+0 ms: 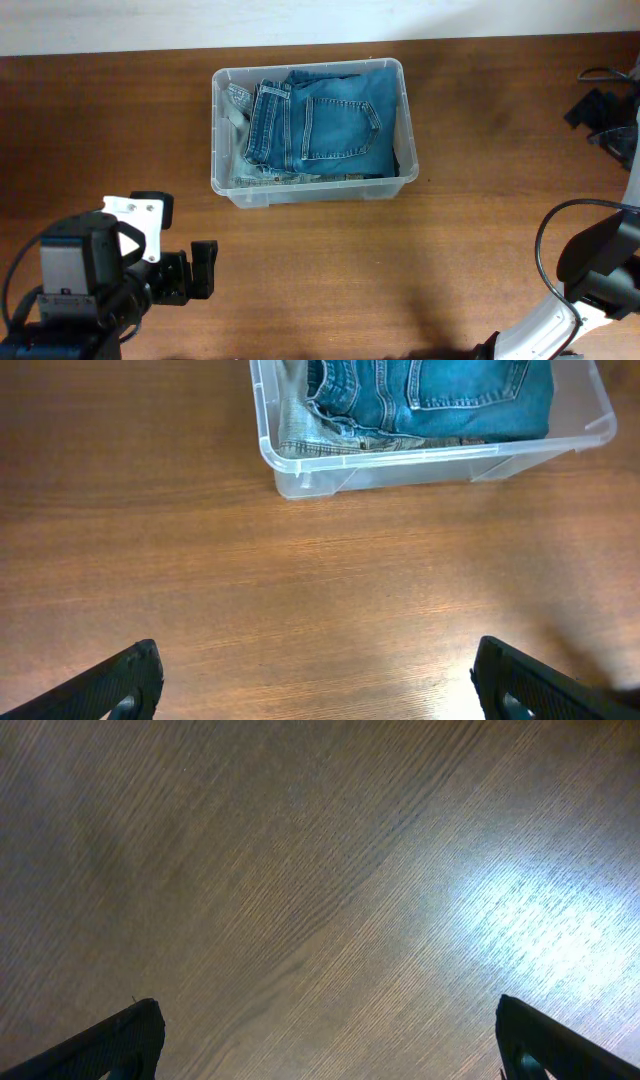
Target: Pack container
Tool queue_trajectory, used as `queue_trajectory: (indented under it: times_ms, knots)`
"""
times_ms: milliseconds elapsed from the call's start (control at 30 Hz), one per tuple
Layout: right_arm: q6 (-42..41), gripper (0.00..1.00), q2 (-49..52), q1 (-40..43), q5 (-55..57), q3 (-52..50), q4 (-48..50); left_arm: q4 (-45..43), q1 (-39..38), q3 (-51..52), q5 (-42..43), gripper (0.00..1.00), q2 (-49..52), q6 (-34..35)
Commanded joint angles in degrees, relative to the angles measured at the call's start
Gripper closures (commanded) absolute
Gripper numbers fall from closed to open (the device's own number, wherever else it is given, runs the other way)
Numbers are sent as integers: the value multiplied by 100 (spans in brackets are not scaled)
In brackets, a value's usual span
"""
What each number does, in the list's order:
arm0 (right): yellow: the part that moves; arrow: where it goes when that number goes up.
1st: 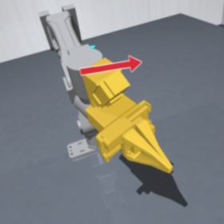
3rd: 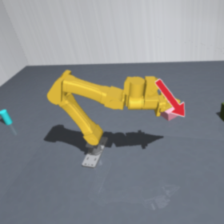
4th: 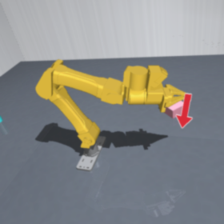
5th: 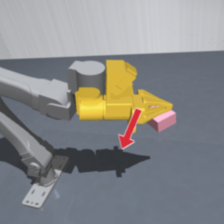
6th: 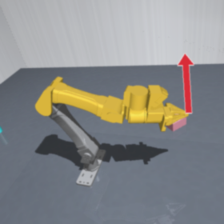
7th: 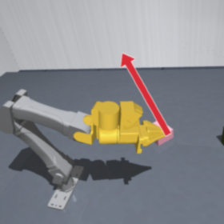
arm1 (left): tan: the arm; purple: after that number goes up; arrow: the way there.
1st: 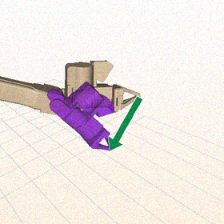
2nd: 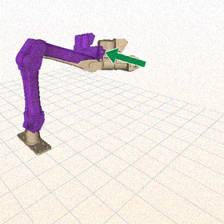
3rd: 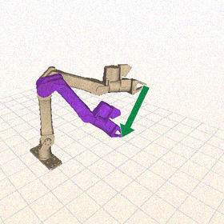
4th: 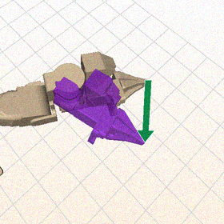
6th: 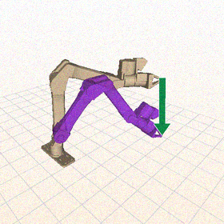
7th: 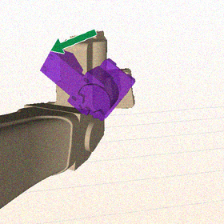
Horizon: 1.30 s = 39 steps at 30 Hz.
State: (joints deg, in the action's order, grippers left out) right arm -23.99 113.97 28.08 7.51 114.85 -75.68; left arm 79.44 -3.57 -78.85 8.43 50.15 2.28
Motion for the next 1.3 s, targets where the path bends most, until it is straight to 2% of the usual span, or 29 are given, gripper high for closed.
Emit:
queue_trajectory:
  times_ms: [0,233,433,600,800,1067,1267]
  knots:
    - [-31,2,52,7,70,-20,0,-90,-13,48,114,1,-4,-713]
    - [-31,2,52,7,70,-20,0,-621,-13,684,520,1,-2,-1886]
    - [-31,2,52,7,70,-20,2,-1762,-7,1790,660,1,-197,-1917]
    - [-31,1,52,7,70,-20,0,-3456,0,3322,667,1,-1344,-1998]
    - [-31,2,52,7,70,-20,0,-5060,-2,4863,667,1,-2732,-1998]
    - [-31,2,52,7,70,-20,2,-7154,0,6186,660,1,-4234,-1998]
    - [-31,2,52,7,70,-20,0,-8072,166,6907,640,1,-4811,-1998]
